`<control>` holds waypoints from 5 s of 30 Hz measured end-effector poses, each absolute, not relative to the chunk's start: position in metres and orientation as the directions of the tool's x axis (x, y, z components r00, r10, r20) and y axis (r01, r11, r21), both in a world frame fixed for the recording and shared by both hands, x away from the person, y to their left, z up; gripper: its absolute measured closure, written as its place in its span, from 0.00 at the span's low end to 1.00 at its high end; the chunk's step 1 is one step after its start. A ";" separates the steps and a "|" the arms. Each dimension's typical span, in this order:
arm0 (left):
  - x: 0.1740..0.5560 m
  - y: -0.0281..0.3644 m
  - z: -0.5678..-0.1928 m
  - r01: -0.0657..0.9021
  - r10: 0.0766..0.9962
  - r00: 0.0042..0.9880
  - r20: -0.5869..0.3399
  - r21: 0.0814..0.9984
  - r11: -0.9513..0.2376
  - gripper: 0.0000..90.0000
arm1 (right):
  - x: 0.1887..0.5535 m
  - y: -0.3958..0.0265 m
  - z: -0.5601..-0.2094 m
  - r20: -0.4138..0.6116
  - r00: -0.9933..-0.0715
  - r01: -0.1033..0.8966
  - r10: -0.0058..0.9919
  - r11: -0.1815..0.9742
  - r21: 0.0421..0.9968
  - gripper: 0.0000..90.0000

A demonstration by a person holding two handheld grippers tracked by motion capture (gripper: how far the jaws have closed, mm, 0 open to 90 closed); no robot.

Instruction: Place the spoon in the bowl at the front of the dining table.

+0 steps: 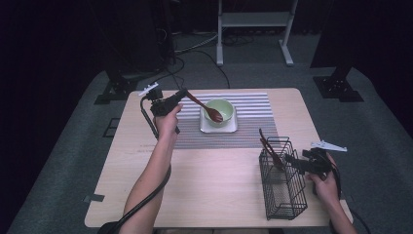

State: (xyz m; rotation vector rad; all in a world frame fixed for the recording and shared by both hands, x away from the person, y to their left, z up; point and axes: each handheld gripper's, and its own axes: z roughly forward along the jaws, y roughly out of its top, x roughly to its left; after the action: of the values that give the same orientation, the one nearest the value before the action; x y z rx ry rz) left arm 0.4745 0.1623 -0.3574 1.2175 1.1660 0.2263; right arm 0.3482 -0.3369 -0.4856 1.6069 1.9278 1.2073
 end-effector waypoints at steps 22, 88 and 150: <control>0.487 0.163 -0.368 0.419 0.708 0.405 -0.579 0.806 0.418 0.94 | 0.348 -0.337 -0.486 0.241 -0.294 0.621 0.925 -0.006 0.783 0.15; 0.505 0.152 -0.407 0.443 0.723 0.347 -0.597 0.784 0.435 0.93 | 0.349 -0.340 -0.486 0.268 -0.287 0.622 0.920 -0.033 0.782 0.15; 0.497 0.151 -0.422 0.505 0.776 0.386 -0.499 0.818 0.275 0.33 | 0.349 -0.338 -0.486 0.257 -0.279 0.628 0.925 -0.027 0.778 0.15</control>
State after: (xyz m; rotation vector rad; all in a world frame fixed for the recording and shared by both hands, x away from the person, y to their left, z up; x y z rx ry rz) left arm 0.4969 0.1507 -0.4223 1.3777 1.2633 0.2695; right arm 0.3491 -0.3377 -0.4860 1.6295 1.9154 1.2133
